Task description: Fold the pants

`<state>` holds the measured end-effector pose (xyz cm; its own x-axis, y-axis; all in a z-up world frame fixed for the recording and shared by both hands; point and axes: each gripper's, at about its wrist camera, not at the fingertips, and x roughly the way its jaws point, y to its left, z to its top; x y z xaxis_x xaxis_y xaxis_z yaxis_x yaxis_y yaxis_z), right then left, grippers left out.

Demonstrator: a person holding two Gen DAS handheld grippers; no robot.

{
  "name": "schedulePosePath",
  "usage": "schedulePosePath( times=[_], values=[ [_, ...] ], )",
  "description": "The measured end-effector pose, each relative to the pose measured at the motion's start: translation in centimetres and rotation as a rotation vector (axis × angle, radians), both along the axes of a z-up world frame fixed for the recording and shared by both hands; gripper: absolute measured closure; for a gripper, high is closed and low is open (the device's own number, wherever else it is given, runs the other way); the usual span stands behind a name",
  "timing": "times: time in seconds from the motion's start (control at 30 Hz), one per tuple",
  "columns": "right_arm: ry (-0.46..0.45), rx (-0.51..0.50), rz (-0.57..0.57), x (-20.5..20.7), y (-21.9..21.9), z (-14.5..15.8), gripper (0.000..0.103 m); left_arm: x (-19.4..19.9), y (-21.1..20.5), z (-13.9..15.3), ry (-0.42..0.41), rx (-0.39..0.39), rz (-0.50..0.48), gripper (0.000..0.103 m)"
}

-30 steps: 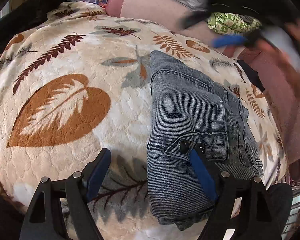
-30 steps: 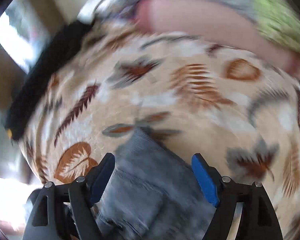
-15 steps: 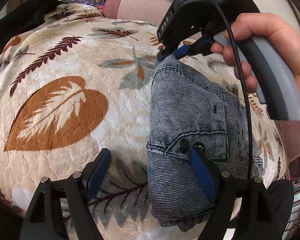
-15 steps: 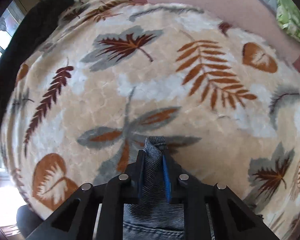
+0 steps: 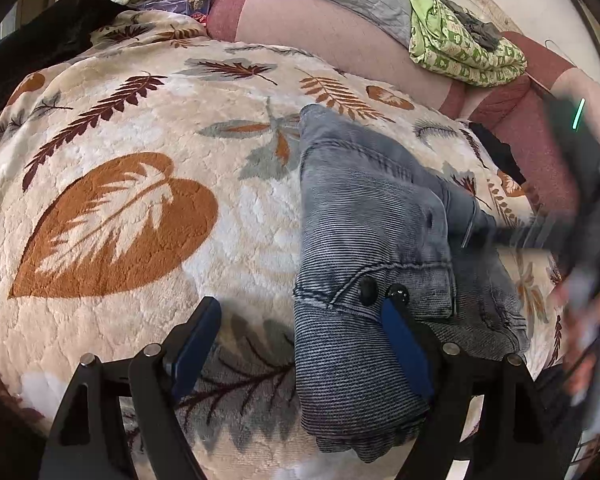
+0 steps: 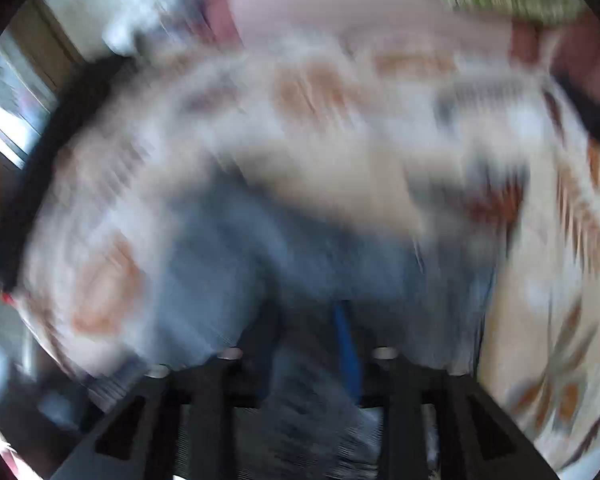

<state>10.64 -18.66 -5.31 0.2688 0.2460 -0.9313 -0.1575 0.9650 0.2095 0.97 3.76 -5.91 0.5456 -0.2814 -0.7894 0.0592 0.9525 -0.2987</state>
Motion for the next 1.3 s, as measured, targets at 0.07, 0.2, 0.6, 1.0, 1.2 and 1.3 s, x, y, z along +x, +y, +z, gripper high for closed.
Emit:
schedulePosePath(
  times=[0.07, 0.2, 0.6, 1.0, 1.2, 1.3],
  values=[
    [-0.051, 0.028, -0.024, -1.0, -0.7, 1.7, 0.064, -0.3, -0.1, 0.2, -0.014, 0.014, 0.005, 0.019],
    [-0.191, 0.040, -0.025, -4.7, -0.8, 4.8, 0.046, -0.3, 0.0, 0.1, -0.013, 0.007, 0.011, 0.019],
    [-0.248, 0.074, -0.103, -9.8, -3.8, 4.1, 0.023, -1.4, 0.5, 2.0, -0.056, 0.013, 0.035, 0.018],
    [-0.019, 0.423, -0.268, -6.7, -13.4, 1.2, 0.022, 2.3, 2.6, 3.5, 0.004, -0.107, -0.012, 0.018],
    [0.131, 0.565, -0.217, -3.7, -12.8, -2.9, 0.022, 7.1, 1.3, -0.4, 0.197, -0.257, -0.104, 0.018],
    [0.113, 0.539, -0.187, -4.2, -12.0, -2.4, 0.039, 6.8, -0.1, -0.1, 0.159, -0.229, -0.140, 0.018]
  ],
)
